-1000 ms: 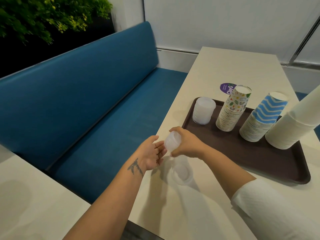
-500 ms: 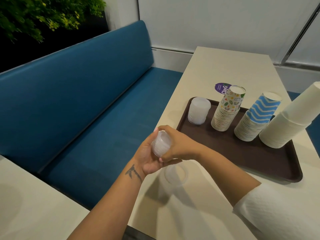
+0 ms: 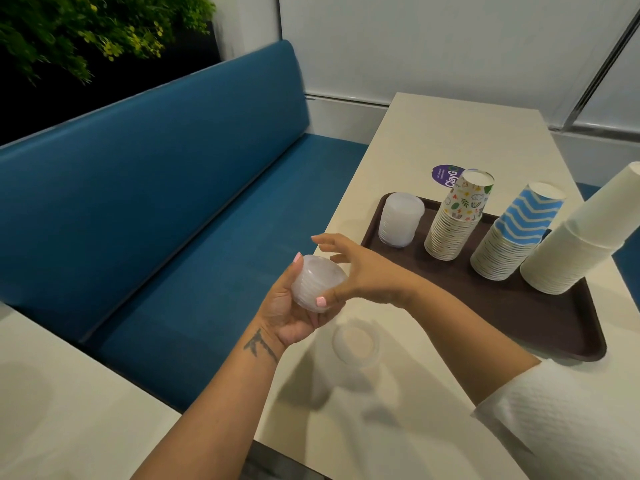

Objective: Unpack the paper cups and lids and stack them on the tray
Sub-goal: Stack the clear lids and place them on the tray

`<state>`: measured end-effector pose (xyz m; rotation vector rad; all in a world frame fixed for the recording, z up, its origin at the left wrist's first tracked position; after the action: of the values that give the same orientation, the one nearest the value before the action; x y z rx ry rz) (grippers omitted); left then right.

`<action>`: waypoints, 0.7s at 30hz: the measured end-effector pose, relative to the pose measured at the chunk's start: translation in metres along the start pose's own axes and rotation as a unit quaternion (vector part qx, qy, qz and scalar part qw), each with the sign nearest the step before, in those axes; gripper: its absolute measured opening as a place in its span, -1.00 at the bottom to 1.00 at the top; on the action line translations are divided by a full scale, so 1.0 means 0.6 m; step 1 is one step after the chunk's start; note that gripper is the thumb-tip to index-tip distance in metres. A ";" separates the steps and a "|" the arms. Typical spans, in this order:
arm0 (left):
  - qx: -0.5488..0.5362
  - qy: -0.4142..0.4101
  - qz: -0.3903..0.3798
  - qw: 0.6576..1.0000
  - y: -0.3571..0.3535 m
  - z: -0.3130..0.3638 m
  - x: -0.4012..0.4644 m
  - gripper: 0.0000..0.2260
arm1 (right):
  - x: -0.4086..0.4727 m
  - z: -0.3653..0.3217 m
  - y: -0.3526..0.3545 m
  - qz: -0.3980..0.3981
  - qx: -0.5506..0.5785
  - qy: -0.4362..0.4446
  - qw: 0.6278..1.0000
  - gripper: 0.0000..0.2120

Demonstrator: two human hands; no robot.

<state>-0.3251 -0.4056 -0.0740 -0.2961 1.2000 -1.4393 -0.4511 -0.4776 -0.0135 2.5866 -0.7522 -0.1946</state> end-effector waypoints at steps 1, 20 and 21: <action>0.005 -0.002 -0.004 1.000 -0.003 0.001 0.000 -0.23 | 0.000 -0.001 0.002 -0.002 -0.018 0.002 1.000 -0.13; 0.043 0.014 -0.025 0.999 -0.023 0.035 0.026 -0.28 | 0.034 -0.009 0.073 -0.007 -0.020 -0.012 1.000 -0.35; 0.030 0.018 -0.015 0.999 -0.021 0.038 0.031 -0.23 | 0.038 -0.009 0.084 0.008 -0.019 -0.015 1.000 -0.37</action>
<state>-0.3204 -0.4354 -0.0625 -0.2489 1.1826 -1.5102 -0.4545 -0.5262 0.0135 2.5454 -0.7729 -0.2398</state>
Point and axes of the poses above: each hand's wrist, its own x-axis towards the middle knuckle, its own y-axis out of the back of the hand, z = x × y, the point moved 1 cm from there along x, towards the middle knuckle, and after that the axes turned 12 degrees about y, right-handed, at the moved point
